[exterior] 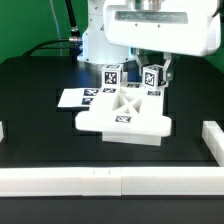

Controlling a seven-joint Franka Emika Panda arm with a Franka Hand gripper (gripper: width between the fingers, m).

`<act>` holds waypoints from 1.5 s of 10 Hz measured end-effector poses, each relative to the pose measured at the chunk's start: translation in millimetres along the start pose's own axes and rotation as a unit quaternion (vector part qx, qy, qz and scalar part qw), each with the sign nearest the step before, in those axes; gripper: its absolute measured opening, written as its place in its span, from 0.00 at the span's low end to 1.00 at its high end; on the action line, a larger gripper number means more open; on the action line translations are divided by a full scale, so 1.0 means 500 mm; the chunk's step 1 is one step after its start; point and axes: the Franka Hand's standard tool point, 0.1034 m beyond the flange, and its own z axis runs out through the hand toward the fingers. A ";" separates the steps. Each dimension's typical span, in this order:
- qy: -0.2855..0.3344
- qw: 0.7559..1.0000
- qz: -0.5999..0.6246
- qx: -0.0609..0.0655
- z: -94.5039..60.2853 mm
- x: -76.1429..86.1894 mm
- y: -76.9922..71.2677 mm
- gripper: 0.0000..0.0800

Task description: Assemble chair

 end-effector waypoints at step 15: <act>-0.021 0.930 0.368 0.010 0.000 -0.016 -0.013 0.49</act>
Offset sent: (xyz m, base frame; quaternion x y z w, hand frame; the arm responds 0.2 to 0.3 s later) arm 0.0000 0.0000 0.0000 0.0000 0.0000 0.1296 0.9916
